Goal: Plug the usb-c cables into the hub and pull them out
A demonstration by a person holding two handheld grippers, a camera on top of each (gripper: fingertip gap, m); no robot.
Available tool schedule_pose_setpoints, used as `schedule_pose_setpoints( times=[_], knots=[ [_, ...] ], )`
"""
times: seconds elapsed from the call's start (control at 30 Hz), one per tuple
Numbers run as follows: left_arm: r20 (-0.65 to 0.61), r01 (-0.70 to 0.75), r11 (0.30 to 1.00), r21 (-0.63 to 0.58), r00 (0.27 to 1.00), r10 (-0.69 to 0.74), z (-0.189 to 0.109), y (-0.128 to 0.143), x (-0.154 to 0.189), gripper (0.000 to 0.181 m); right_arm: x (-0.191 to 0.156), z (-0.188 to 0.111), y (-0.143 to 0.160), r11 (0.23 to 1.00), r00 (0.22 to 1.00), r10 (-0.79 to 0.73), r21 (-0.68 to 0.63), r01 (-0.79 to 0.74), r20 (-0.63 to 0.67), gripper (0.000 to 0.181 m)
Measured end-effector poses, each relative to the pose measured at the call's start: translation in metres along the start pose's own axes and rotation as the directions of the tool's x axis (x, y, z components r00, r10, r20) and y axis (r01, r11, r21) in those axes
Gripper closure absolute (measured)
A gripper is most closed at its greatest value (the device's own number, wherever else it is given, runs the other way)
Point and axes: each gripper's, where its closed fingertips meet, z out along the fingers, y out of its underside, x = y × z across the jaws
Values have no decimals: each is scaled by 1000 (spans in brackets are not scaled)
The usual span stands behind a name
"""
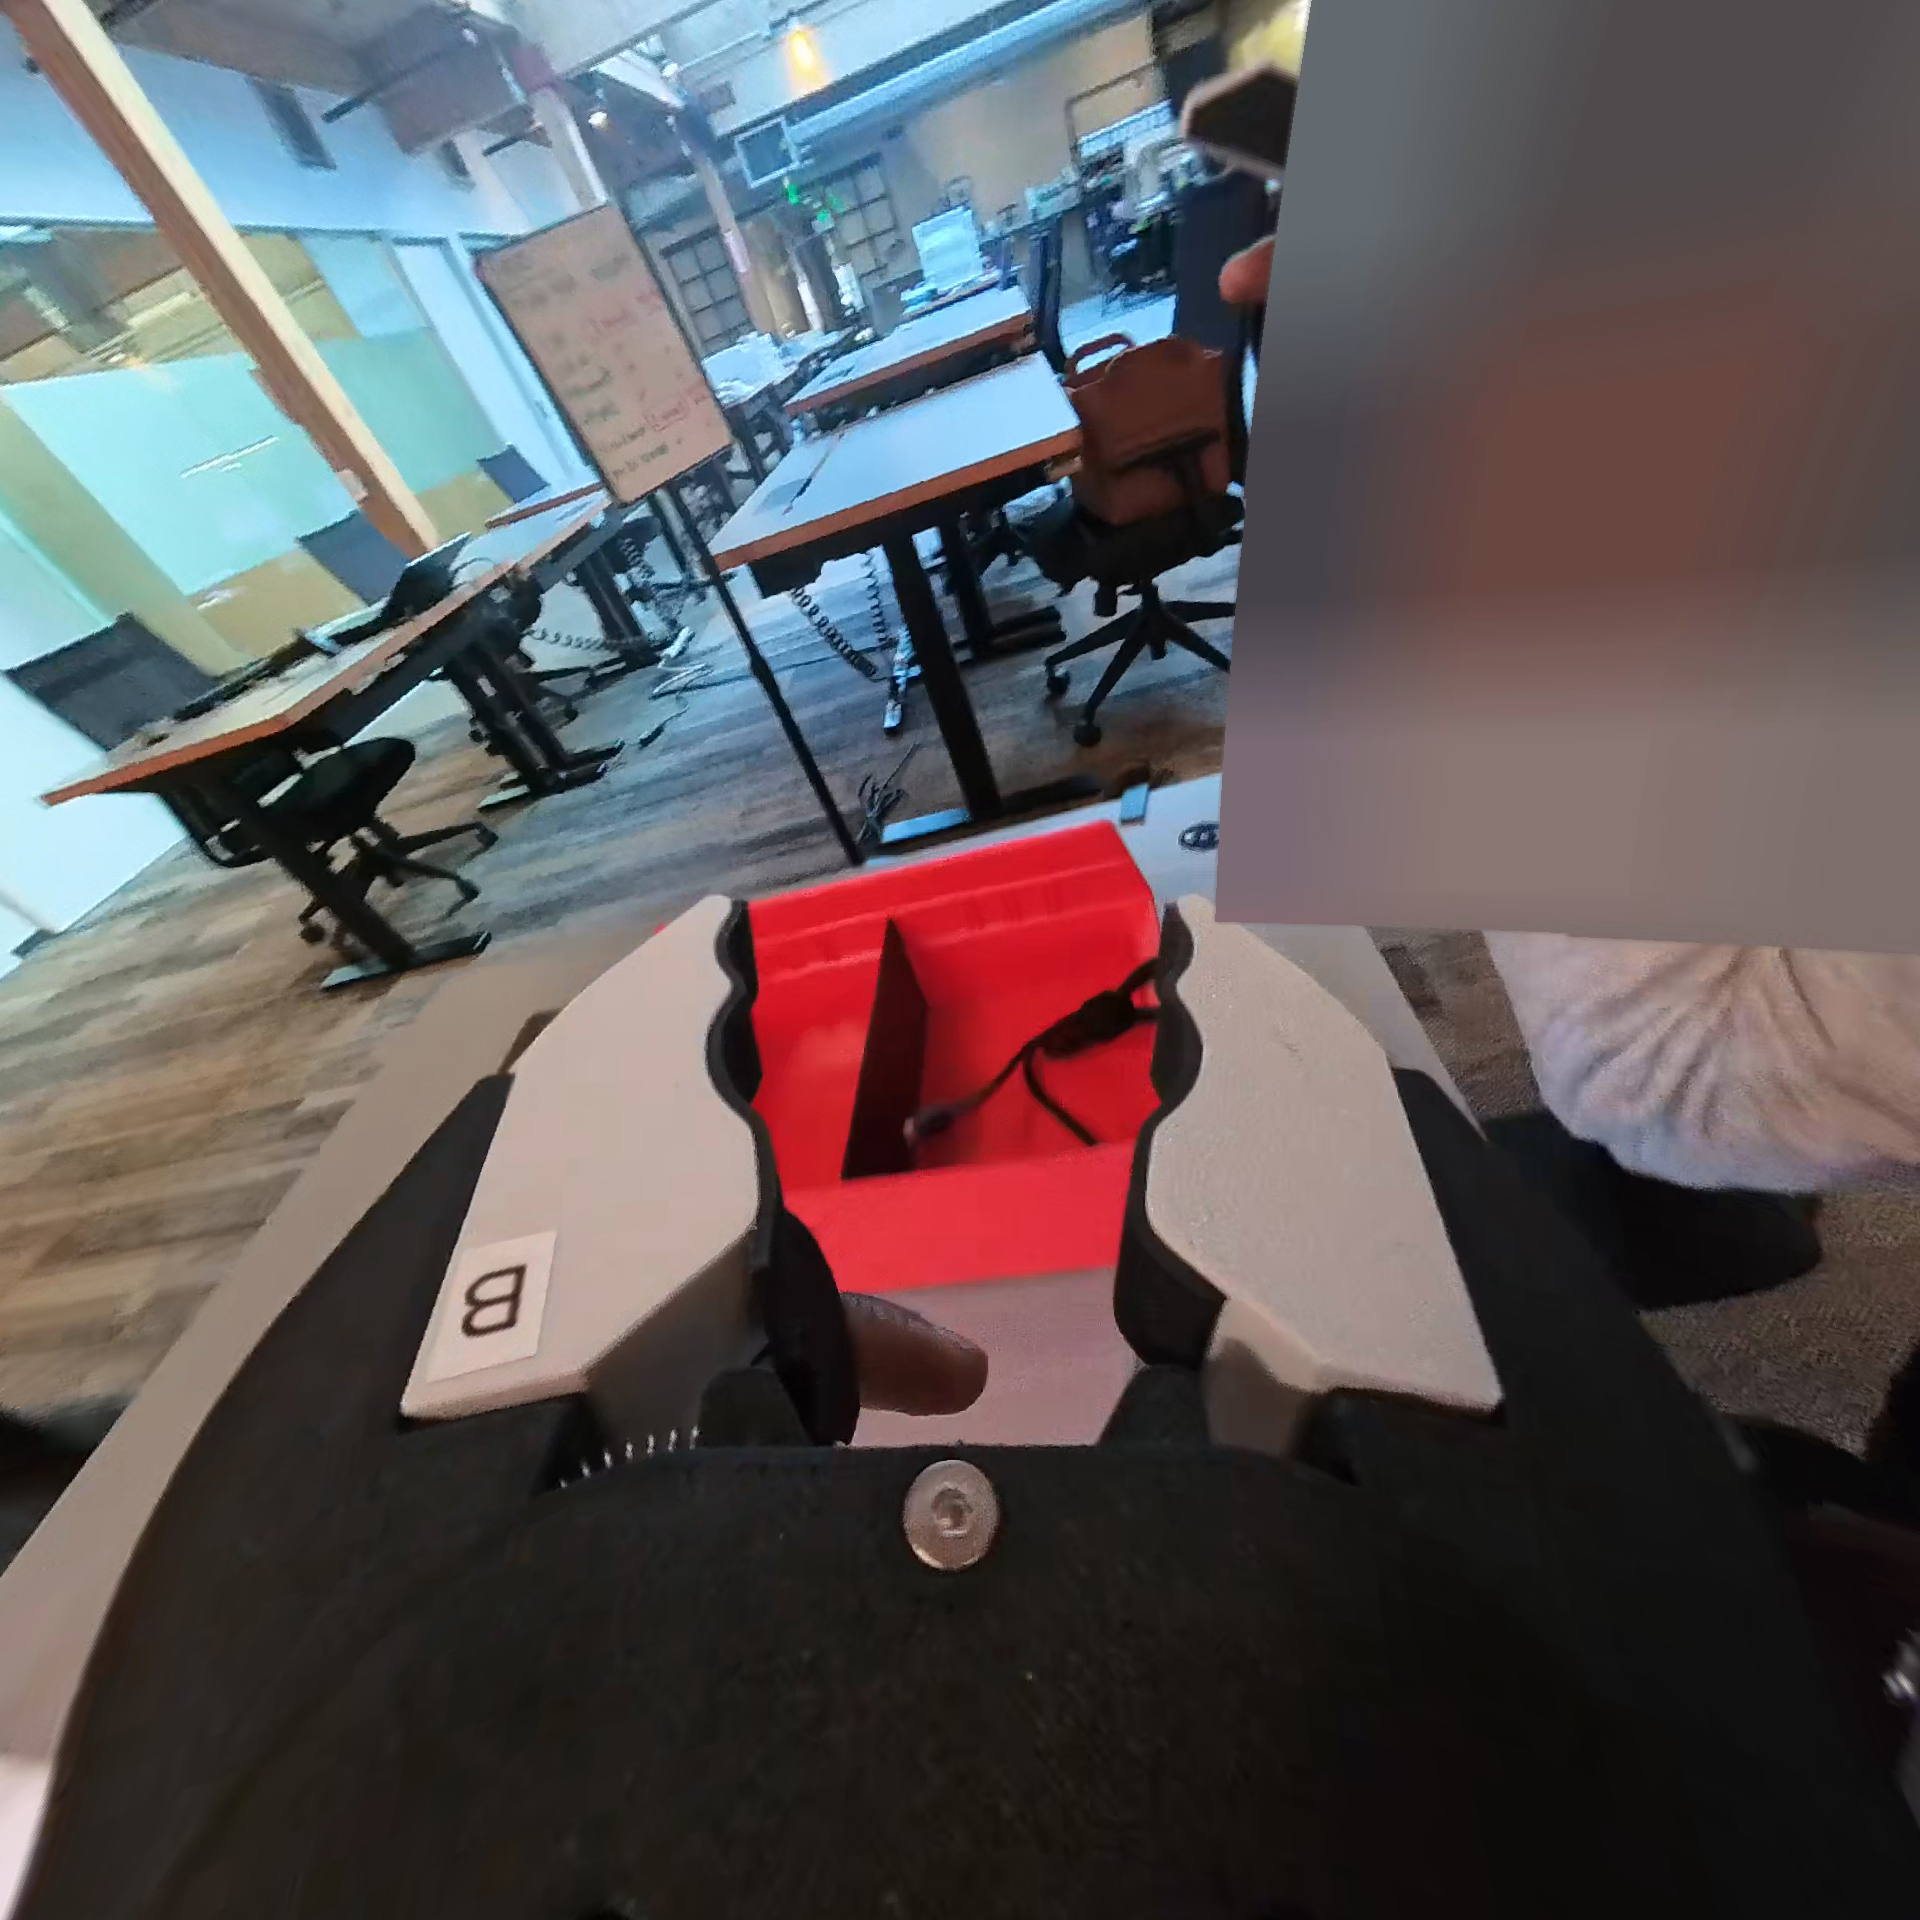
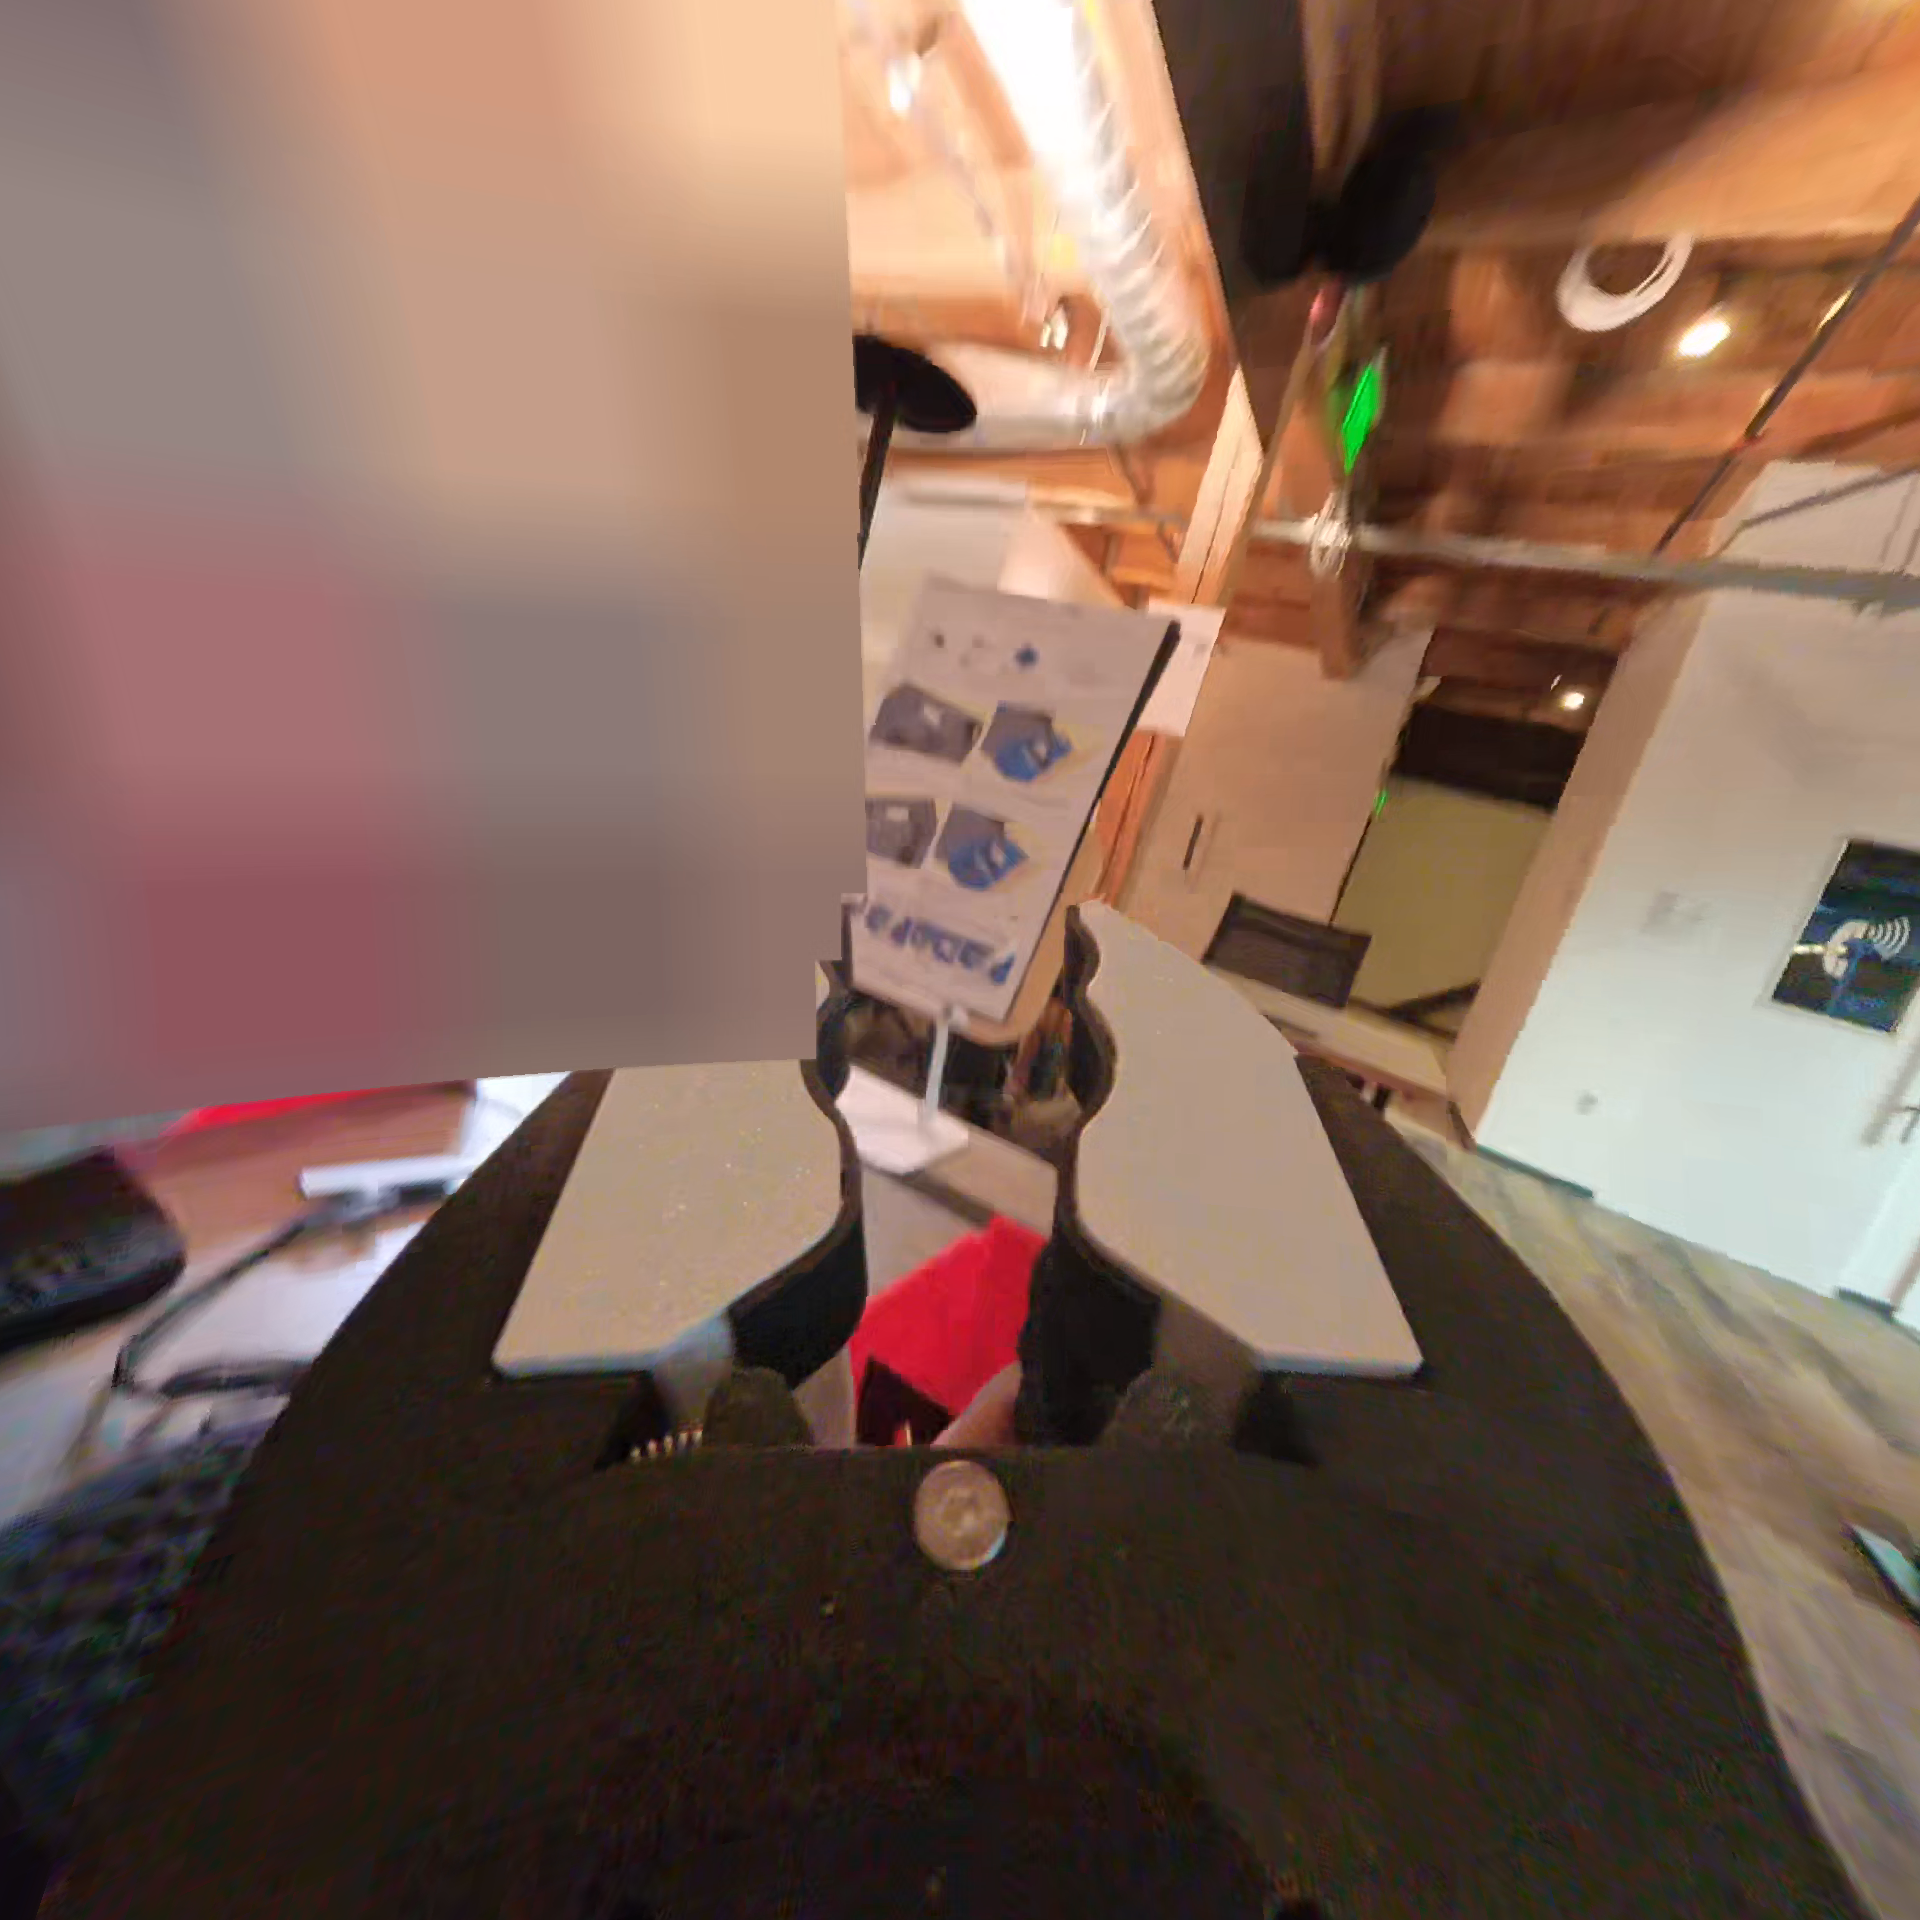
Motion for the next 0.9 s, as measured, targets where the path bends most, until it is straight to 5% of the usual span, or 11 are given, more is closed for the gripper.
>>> schedule_pose_setpoints(
  times=[0.07,0.1,0.17,0.27,0.4,0.6,0.9],
  knots=[
    [60,4,999,-44,998,-1,-33,10,5,108,-11,-8,25,984,996,-58,-163,70,74,158],
    [93,16,998,-67,996,-10,-51,16,8,108,-16,-13,39,966,991,-74,-237,99,113,181],
    [140,61,992,-108,989,-46,-85,32,18,107,-29,-26,78,893,980,-45,-431,127,196,181],
    [188,166,976,-142,972,-138,-129,56,35,107,-34,-62,165,621,978,42,-772,136,206,181],
    [293,240,959,-148,937,-190,-164,79,41,107,-34,-103,240,350,966,235,-937,16,105,181],
    [377,251,960,-123,907,-189,-183,87,40,107,-43,-59,268,401,929,341,-916,-8,141,181],
    [416,233,963,-136,896,-158,-193,97,31,107,-60,-14,316,286,924,319,-951,116,209,181]
  ],
)
